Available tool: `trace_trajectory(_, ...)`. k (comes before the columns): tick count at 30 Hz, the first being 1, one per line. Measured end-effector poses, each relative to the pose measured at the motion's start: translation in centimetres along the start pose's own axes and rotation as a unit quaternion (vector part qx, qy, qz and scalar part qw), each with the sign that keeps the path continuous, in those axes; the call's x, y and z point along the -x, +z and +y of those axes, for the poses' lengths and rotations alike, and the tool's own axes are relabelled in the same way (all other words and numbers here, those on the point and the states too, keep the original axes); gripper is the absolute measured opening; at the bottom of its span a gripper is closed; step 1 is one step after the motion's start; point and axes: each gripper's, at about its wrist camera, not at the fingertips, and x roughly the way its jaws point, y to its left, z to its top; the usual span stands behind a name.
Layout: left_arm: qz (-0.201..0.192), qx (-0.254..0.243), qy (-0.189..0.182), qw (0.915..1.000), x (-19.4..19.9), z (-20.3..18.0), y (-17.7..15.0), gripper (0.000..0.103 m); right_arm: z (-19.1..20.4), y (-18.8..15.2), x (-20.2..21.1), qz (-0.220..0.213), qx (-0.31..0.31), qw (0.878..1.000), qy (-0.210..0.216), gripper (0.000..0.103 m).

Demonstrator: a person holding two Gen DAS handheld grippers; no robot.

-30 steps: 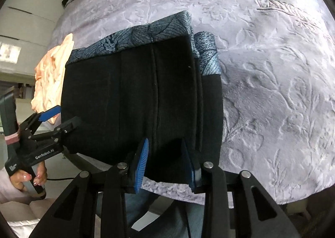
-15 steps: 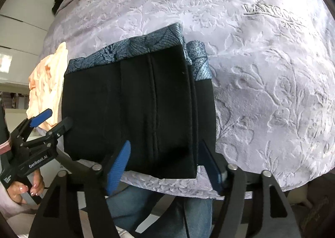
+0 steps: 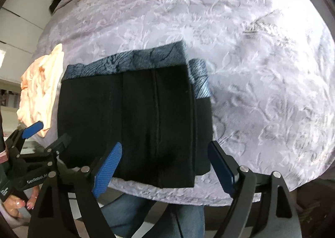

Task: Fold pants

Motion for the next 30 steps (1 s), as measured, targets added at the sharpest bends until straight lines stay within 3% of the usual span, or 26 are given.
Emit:
trace_trajectory(3, -0.003, 0.006, -0.008, 0.9999, 0.1, 0.1, -0.1, 0.103, -0.2, 0.2, 0.3, -0.008, 0.0, 1.0, -0.01, 0.103)
trace_trajectory(30, -0.027, -0.004, 0.006, 0.9996, 1.6, -0.7, -0.6, 0.103, 0.7, -0.8, 0.2, 0.001, -0.003, 0.998, -0.056, 0.103)
